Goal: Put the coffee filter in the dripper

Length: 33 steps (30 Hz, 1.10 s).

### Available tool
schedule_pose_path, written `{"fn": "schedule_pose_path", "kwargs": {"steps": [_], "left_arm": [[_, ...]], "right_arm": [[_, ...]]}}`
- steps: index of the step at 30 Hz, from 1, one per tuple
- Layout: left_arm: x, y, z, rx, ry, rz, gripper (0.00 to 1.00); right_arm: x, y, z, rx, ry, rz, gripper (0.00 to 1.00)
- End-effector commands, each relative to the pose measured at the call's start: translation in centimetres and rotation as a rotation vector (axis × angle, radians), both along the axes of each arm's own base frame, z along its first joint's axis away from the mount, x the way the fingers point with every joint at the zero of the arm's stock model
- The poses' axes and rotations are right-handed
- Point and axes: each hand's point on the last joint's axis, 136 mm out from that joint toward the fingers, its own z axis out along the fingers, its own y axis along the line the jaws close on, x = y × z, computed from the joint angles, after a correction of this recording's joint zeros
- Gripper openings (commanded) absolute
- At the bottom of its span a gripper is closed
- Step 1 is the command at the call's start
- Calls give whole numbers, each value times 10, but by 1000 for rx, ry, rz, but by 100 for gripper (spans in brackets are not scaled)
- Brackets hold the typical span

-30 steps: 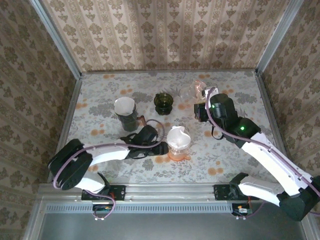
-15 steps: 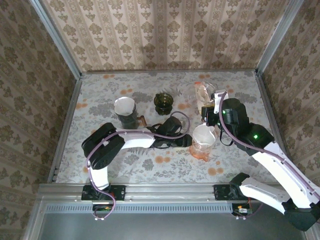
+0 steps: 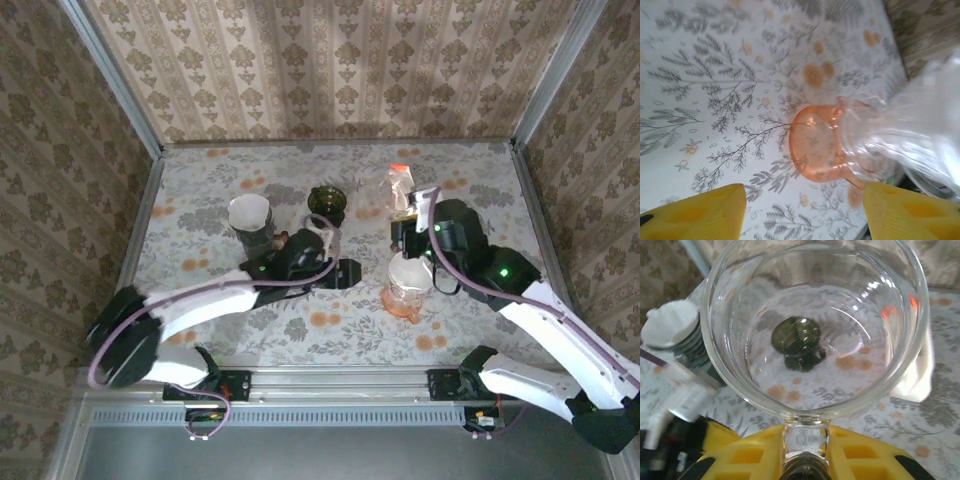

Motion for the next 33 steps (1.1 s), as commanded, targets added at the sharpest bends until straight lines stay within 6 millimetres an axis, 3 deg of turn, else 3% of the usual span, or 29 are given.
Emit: {"fn": "schedule_pose_path", "kwargs": {"steps": [1,8,12,16,21,22,33], "left_arm": [[-13,51,4,92,-81,75,70],[-25,145,35,124,-215,268,79],[-31,175,42,126,-255,323,100],[-33,181,42,132,-267,326,100],[-31,181,35,130,-264,331,100],[-31,181,34,128,-264,335,100],[-31,187,22,132,-238,351,100]], "right_arm": [[-5,42,23,34,-68,96,0],[-32,99,-30,-80,5,211,0],[-46,119,-73,-140,62,240,0],[-54,135,-116,-214,107,249,0],[-61,145,-150,-247,128,248,0],[-62,146,-165,-282,145,245,0],[-73,133,-204,-380,182,193,2]]}}
